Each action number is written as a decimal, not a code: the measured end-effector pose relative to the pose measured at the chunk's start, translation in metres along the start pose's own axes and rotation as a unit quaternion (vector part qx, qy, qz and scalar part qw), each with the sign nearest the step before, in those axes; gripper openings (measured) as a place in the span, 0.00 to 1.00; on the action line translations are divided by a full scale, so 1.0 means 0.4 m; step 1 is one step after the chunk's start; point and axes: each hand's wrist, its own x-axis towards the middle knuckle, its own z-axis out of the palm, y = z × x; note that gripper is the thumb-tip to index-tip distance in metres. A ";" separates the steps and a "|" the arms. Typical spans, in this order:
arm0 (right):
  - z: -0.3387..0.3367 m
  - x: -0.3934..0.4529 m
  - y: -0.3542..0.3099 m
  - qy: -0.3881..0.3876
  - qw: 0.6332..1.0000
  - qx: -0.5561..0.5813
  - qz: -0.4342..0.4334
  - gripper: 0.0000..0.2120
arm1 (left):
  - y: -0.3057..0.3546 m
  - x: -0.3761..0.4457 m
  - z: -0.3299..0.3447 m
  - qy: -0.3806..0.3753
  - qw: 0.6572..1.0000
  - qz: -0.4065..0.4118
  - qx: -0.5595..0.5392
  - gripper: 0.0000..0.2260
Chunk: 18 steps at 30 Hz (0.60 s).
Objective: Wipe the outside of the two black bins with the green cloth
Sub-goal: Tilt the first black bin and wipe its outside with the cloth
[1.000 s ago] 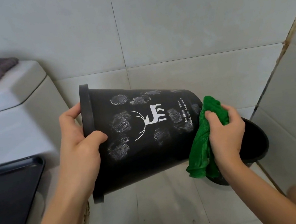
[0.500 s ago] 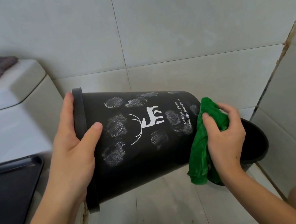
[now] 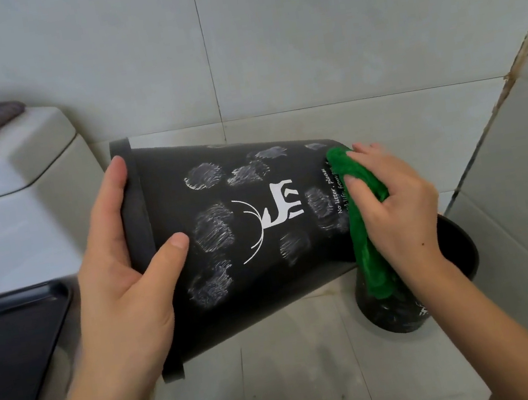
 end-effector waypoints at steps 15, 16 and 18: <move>0.007 -0.005 -0.001 0.000 0.998 0.008 0.055 0.17 | -0.019 -0.006 -0.013 0.007 0.998 -0.033 -0.057 0.34; 0.017 -0.026 -0.002 -0.003 0.999 -0.005 0.034 0.17 | -0.019 -0.009 -0.013 0.009 0.998 -0.036 -0.054 0.34; 0.033 -0.067 -0.002 -0.007 1.000 -0.022 0.006 0.16 | -0.021 -0.009 -0.019 0.008 0.998 -0.044 -0.044 0.35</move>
